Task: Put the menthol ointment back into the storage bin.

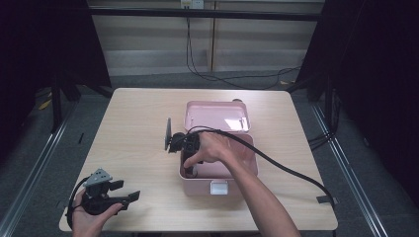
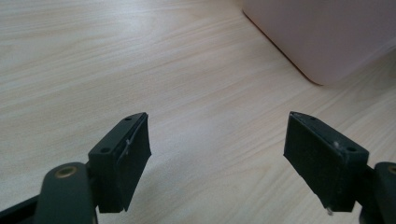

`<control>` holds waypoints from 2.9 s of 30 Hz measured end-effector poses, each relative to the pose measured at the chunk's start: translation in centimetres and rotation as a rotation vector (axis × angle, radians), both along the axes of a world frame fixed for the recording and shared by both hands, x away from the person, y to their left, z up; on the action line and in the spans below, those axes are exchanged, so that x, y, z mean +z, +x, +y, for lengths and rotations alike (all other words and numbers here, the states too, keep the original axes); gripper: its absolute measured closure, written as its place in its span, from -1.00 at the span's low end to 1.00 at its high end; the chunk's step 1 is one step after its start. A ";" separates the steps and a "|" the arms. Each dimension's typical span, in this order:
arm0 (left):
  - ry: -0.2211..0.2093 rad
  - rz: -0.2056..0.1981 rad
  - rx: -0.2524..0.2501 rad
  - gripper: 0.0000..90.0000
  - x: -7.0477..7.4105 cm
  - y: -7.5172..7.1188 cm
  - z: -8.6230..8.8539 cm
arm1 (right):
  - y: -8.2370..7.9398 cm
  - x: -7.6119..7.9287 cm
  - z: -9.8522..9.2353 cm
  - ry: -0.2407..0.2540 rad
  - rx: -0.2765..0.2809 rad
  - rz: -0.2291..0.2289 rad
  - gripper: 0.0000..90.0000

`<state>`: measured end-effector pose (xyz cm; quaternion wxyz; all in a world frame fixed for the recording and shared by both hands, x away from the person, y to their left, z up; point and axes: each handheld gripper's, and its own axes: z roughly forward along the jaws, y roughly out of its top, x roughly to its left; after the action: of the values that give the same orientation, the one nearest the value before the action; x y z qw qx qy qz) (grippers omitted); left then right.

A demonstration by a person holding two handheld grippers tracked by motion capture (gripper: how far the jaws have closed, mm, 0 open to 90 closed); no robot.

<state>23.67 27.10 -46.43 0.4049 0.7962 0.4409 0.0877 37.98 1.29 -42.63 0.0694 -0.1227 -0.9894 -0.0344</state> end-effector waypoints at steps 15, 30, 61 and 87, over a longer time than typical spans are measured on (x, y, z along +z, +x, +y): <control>-0.008 0.001 0.009 -0.50 0.0 0.1 0.1 | 0.1 -0.5 0.1 -0.014 0.001 -0.024 0.13; -0.004 -0.003 0.005 -0.50 0.0 0.2 0.0 | 0.3 -0.5 0.1 0.013 -0.027 0.001 0.01; 0.005 -0.003 -0.002 -0.50 0.0 0.1 -0.1 | 0.1 2.9 -1.4 0.103 -0.073 -0.034 -0.33; 0.007 0.000 0.008 -0.50 -0.1 0.1 -0.1 | -1.0 5.6 -9.2 0.208 -0.195 -0.086 -0.26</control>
<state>23.76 26.98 -46.48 0.4016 0.7960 0.4436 0.0909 36.97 -7.86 -37.04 0.0356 -0.2087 -0.9660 -0.1484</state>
